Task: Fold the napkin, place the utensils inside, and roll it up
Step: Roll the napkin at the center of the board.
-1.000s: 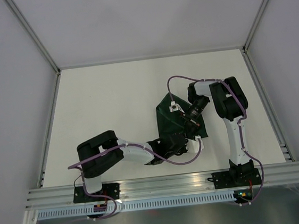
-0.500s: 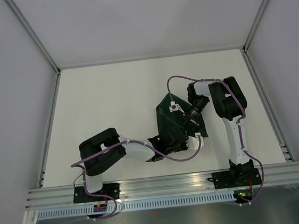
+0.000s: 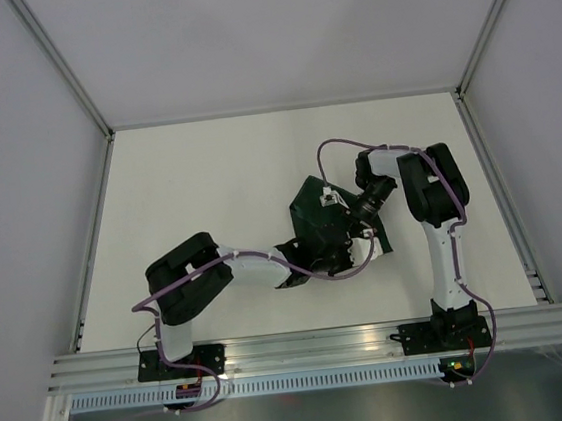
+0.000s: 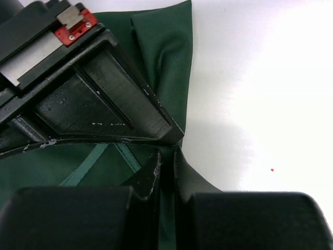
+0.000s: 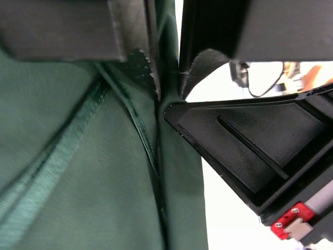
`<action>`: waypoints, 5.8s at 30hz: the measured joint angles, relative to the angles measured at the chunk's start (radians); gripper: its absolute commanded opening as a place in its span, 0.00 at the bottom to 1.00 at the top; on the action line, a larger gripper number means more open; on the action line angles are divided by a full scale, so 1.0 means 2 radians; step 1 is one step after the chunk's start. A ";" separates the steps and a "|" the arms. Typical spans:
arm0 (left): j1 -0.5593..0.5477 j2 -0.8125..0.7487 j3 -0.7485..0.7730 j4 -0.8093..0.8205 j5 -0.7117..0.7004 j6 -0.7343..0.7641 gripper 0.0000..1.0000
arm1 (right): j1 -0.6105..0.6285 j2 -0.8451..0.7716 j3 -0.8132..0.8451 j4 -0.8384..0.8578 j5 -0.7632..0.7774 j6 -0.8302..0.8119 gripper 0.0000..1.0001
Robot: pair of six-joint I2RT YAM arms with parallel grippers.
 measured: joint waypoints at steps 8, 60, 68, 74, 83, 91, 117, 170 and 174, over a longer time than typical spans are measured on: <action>0.044 0.011 0.023 -0.022 0.090 -0.064 0.02 | -0.018 -0.072 -0.013 0.087 0.006 0.042 0.52; 0.166 0.152 0.107 -0.042 0.523 -0.339 0.02 | 0.142 -0.523 -0.485 0.557 0.182 0.131 0.60; 0.169 0.152 0.109 -0.047 0.523 -0.343 0.08 | 0.144 -0.484 -0.462 0.557 0.172 0.148 0.27; 0.177 0.141 0.105 -0.061 0.511 -0.345 0.13 | 0.143 -0.458 -0.440 0.541 0.167 0.149 0.10; 0.197 0.097 0.076 -0.078 0.460 -0.347 0.41 | 0.127 -0.396 -0.384 0.513 0.136 0.123 0.05; 0.228 0.048 0.058 -0.100 0.371 -0.347 0.43 | 0.102 -0.354 -0.344 0.471 0.102 0.103 0.04; 0.073 -0.297 -0.127 -0.025 -0.081 -0.171 0.46 | 0.033 -0.060 -0.053 0.119 -0.009 0.077 0.03; -0.049 -0.002 -0.069 0.113 -0.125 0.054 0.02 | 0.019 0.030 0.031 -0.001 0.008 0.095 0.19; -0.037 -0.007 -0.067 0.106 -0.094 0.035 0.02 | 0.019 0.026 0.030 -0.006 0.009 0.101 0.38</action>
